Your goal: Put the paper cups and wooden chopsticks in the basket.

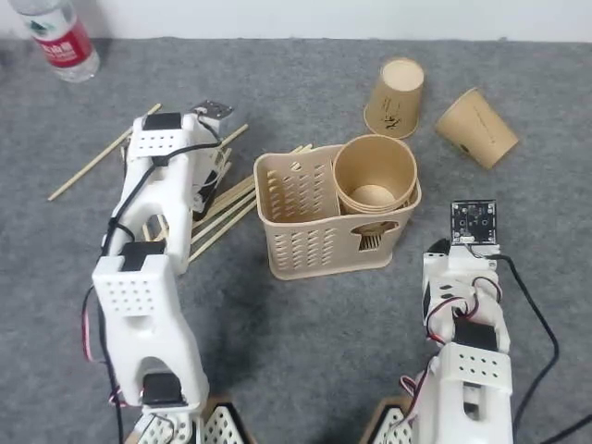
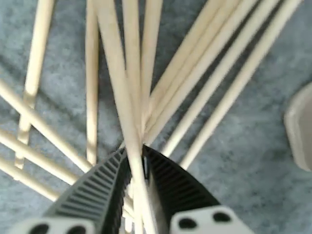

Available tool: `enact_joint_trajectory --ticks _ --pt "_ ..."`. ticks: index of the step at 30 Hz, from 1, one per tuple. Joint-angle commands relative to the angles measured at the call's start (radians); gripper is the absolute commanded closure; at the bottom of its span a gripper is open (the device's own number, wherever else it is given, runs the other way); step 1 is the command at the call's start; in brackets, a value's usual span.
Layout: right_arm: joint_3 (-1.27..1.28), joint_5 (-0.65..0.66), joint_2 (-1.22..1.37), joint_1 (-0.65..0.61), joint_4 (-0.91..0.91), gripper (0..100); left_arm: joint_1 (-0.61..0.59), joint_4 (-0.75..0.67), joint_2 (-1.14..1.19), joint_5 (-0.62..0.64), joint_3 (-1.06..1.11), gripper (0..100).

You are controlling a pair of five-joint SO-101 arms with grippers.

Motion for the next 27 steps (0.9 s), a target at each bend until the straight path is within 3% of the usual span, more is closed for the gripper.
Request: enact_joint_trajectory --ticks 1,7,11,27 --pt "-0.011 0.014 -0.012 -0.005 -0.024 98.3 0.009 0.103 -0.018 -0.012 -0.116 99" --pt "-0.011 0.014 -0.010 -0.005 -0.024 98.3 0.009 0.259 -0.018 -0.012 -0.259 99" --pt "-0.011 0.014 -0.010 -0.005 -0.024 98.3 0.000 0.276 -0.055 -0.008 -0.306 99" --pt "-0.011 0.014 -0.012 -0.005 -0.019 98.3 0.069 0.262 -0.724 -0.008 0.087 99"
